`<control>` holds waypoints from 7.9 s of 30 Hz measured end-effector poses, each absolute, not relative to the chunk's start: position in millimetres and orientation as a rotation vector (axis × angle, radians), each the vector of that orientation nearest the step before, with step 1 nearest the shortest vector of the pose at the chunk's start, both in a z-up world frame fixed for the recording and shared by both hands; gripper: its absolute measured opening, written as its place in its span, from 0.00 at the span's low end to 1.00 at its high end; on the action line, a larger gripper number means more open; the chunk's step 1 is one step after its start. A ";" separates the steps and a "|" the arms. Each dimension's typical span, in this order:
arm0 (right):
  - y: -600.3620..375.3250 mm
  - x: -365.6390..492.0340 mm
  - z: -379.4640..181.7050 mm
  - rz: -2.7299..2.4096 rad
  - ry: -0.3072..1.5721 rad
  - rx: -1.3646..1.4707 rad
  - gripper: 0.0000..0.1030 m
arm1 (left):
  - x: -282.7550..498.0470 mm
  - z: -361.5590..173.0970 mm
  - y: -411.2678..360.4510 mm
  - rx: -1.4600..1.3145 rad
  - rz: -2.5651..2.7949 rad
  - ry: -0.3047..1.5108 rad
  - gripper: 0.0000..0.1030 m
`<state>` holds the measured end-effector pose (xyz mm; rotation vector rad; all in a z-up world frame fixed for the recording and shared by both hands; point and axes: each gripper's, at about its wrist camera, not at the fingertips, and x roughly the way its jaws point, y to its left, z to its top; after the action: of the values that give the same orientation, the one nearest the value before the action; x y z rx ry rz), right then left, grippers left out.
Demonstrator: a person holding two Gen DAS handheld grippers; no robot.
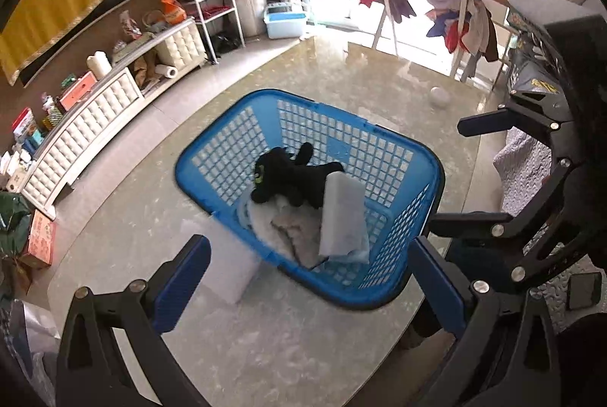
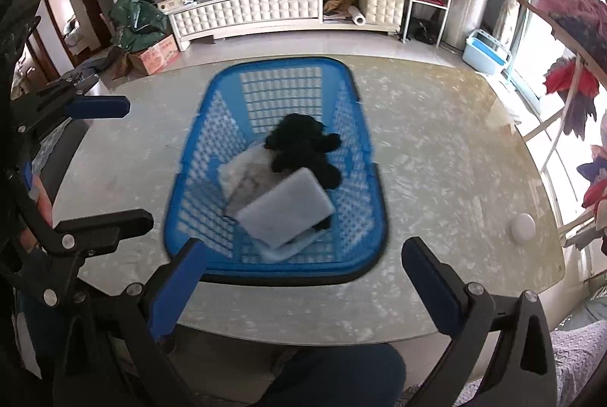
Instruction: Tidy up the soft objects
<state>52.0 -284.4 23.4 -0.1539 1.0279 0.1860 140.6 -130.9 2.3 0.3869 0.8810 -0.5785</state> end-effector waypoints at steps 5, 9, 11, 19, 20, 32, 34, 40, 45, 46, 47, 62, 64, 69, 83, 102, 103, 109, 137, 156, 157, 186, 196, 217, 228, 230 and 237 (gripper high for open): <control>-251.7 48.6 23.3 0.205 1.026 -0.210 1.00 | 131.4 5.7 -97.2 0.336 -0.550 0.862 1.00; -230.4 49.0 21.8 0.224 1.009 -0.214 1.00 | 127.3 -0.1 -66.6 0.306 -0.515 0.874 1.00; -219.6 50.4 19.1 0.224 1.001 -0.213 1.00 | 125.6 -3.2 -52.7 0.296 -0.497 0.875 1.00; -167.1 66.8 5.0 0.249 1.027 -0.264 1.00 | 123.7 -13.4 10.5 0.202 -0.431 0.880 1.00; -161.4 68.5 2.8 0.250 1.029 -0.271 1.00 | 123.7 -16.1 19.2 0.190 -0.421 0.886 1.00; -89.2 98.9 -25.9 0.325 1.040 -0.342 1.00 | 122.6 -38.7 98.7 0.099 -0.321 0.924 1.00; -80.5 101.9 -31.3 0.338 1.044 -0.353 1.00 | 125.5 -41.8 107.1 0.099 -0.307 0.930 1.00; -62.0 115.0 -53.2 0.373 1.084 -0.372 1.00 | 141.4 -56.9 124.1 0.073 -0.291 0.963 1.00; -53.6 132.0 -80.6 0.367 1.142 -0.366 0.95 | 153.3 -77.4 131.2 0.085 -0.295 1.005 1.00; -52.4 135.8 -86.2 0.367 1.151 -0.359 0.95 | 155.9 -81.7 133.0 0.088 -0.296 1.014 1.00; -51.5 139.8 -91.5 0.367 1.158 -0.346 0.95 | 160.6 -87.1 134.4 0.089 -0.295 1.027 1.00; -58.9 193.9 -145.5 0.183 1.192 -0.440 0.89 | 216.5 -141.9 144.4 0.090 -0.237 1.109 1.00; -60.8 199.2 -151.6 0.172 1.201 -0.446 0.85 | 219.6 -148.0 144.2 0.079 -0.248 1.118 1.00; -72.6 211.6 -167.1 0.133 1.237 -0.443 0.76 | 226.7 -157.1 146.9 0.074 -0.219 1.123 1.00; -89.8 218.2 -168.3 0.102 1.230 -0.392 0.41 | 221.9 -161.5 142.6 0.096 -0.230 1.132 1.00; -83.1 153.9 -133.1 0.234 1.244 -0.322 0.16 | 190.9 -132.8 112.5 0.104 -0.274 1.094 1.00; -83.3 146.9 -129.2 0.255 1.249 -0.306 0.15 | 185.6 -128.1 109.8 0.112 -0.274 1.087 1.00; -83.2 108.8 -98.4 0.347 1.228 -0.241 0.14 | 152.5 -103.4 95.7 0.073 -0.291 1.072 1.00; -188.7 71.8 34.8 0.327 0.885 -0.102 0.14 | 132.1 39.4 -11.3 0.152 -0.318 0.872 1.00; -222.2 103.7 -3.0 0.138 0.953 -0.095 0.14 | 207.6 5.6 -61.5 0.142 -0.402 0.929 1.00; -221.9 107.3 -7.8 0.125 0.963 -0.101 0.14 | 210.7 1.0 -60.7 0.140 -0.400 0.937 1.00; -203.4 138.7 -45.4 0.168 1.114 -0.108 0.67 | 237.6 -49.6 -34.6 0.083 -0.415 1.015 1.00; -219.6 116.4 -26.7 0.145 1.060 -0.089 0.91 | 212.3 -28.2 -31.9 0.145 -0.343 0.958 1.00; -198.4 17.5 46.1 0.180 0.810 -0.113 1.00 | 80.7 55.0 -24.0 0.122 -0.274 0.661 1.00; -193.0 -9.7 55.3 0.191 0.694 -0.139 1.00 | 36.3 83.2 -24.5 0.053 -0.249 0.603 1.00; -193.3 -11.6 54.9 0.191 0.691 -0.137 1.00 | 32.6 83.8 -26.7 0.053 -0.253 0.601 1.00; -194.1 -19.1 55.8 0.192 0.679 -0.126 1.00 | 26.6 80.0 -31.8 0.055 -0.250 0.609 1.00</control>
<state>-19.1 -194.1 55.8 -0.1264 0.6791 0.1915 26.6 -31.8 80.0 0.0554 0.6087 -0.2499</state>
